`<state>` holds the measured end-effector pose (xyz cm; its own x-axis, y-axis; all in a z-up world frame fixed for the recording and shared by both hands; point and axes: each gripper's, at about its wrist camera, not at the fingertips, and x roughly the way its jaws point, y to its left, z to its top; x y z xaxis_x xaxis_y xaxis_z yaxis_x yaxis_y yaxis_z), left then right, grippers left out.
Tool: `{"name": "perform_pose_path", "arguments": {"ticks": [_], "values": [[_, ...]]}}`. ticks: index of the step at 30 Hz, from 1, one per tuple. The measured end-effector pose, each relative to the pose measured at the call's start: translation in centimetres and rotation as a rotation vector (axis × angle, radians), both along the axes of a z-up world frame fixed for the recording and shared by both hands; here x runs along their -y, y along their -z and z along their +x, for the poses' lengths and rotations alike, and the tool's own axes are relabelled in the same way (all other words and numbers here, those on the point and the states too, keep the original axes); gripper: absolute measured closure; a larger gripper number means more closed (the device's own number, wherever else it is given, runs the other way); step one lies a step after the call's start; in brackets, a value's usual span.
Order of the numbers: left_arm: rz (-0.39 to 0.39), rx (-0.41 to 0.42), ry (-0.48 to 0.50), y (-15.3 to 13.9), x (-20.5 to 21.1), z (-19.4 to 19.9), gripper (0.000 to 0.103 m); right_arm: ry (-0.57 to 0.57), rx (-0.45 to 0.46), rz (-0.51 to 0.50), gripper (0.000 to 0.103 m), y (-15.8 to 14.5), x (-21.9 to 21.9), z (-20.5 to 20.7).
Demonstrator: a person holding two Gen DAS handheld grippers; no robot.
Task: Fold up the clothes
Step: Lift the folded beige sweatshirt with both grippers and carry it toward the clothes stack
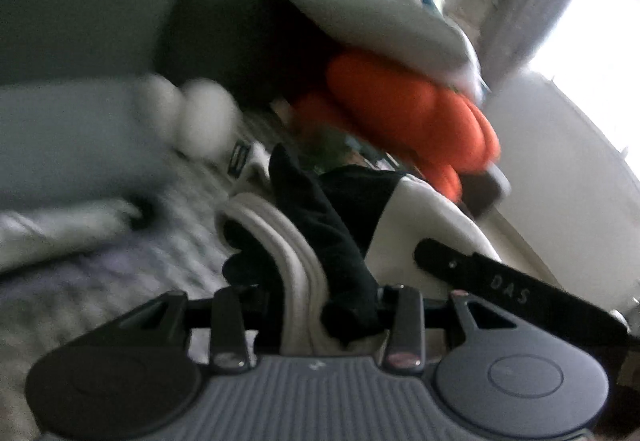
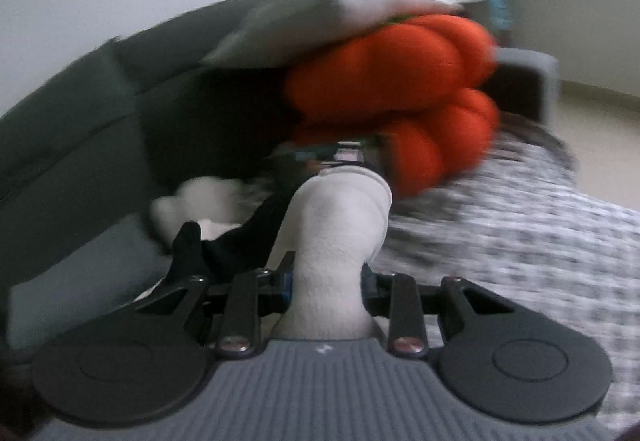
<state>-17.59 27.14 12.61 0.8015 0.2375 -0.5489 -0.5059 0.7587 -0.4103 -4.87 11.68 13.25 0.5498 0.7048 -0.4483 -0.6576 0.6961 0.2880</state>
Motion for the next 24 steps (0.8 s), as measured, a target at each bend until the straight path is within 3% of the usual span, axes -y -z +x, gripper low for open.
{"name": "perform_pose_path", "arguments": {"ticks": [5,10,14,24], "values": [[0.116,0.049,-0.136,-3.2,-4.9,-5.1,0.063,-0.165,0.038,0.042,0.072,-1.7,-5.9,-2.0],[0.126,0.085,-0.266,-4.7,-9.1,-8.8,0.063,-0.349,0.079,0.1,0.072,-3.9,-12.0,-3.8],[0.166,0.073,-0.346,-4.8,-11.0,-9.9,0.063,-0.437,0.054,0.117,0.072,-4.4,-16.3,-3.8],[0.165,0.063,-0.377,-3.7,-12.5,-10.8,0.063,-0.519,-0.003,0.142,0.072,-3.2,-19.9,-2.9]]}}
